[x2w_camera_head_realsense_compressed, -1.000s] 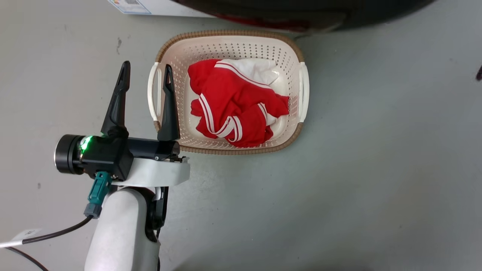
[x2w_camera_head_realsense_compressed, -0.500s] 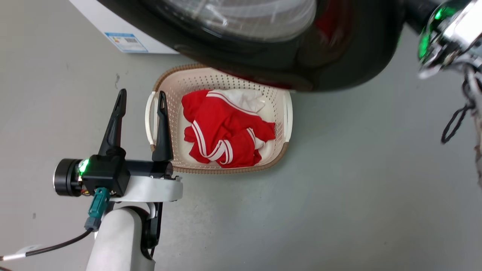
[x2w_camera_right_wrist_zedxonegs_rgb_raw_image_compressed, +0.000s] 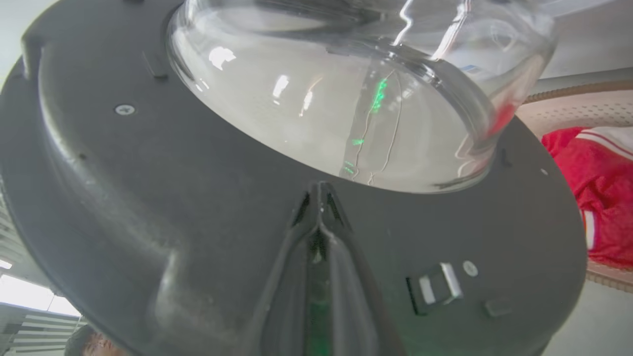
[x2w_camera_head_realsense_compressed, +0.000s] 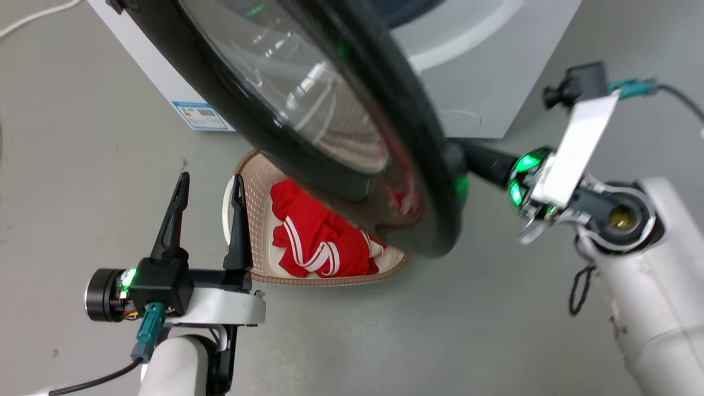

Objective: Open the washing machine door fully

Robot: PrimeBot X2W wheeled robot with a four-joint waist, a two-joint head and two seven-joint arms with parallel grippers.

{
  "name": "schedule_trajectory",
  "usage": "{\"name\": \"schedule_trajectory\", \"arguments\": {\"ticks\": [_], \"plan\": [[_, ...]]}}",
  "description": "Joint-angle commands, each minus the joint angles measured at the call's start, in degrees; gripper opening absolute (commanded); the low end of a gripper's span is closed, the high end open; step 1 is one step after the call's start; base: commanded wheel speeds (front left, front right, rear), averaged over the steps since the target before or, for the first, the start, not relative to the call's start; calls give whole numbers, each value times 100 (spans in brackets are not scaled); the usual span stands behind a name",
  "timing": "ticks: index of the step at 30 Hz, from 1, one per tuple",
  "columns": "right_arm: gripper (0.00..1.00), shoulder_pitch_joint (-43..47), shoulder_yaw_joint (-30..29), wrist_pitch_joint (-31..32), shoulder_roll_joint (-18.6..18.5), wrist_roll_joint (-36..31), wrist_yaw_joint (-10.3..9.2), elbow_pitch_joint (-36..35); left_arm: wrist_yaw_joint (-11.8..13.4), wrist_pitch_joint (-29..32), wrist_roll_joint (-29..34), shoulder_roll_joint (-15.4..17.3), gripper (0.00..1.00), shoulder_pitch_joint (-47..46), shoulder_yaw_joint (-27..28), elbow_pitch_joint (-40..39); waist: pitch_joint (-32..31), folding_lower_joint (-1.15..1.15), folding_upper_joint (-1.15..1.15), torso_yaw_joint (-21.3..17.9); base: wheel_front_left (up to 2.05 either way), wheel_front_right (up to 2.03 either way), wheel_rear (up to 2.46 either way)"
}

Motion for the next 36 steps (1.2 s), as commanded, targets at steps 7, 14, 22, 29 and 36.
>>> {"name": "schedule_trajectory", "arguments": {"ticks": [7, 14, 22, 29, 36], "plan": [[0, 636, 373, 75, 348, 33, 14, -365, 9, -14, 45, 0, 100, 275, -23, 38, -387, 1, 0, 58, 0, 0, 0], [0, 1044, 684, 161, 579, 54, 14, -481, 31, -14, 15, 0, 100, 458, -36, 65, -626, 1, 0, 126, 0, 0, 0], [0, 1461, 885, 120, 756, 104, 14, -509, 31, -14, 34, 0, 100, 687, 13, 103, -895, 1, 0, 150, 0, 0, 0], [0, 1791, 821, 14, 770, 178, 13, -461, 31, -14, 41, 0, 100, 904, 73, 150, -1165, 1, 0, 99, 0, 0, 0], [0, 2125, 373, -631, 603, 2, 13, -664, -34, -14, 49, 0, 100, 1202, 136, 242, -1592, 1, 0, -16, 0, 0, 0]]}}
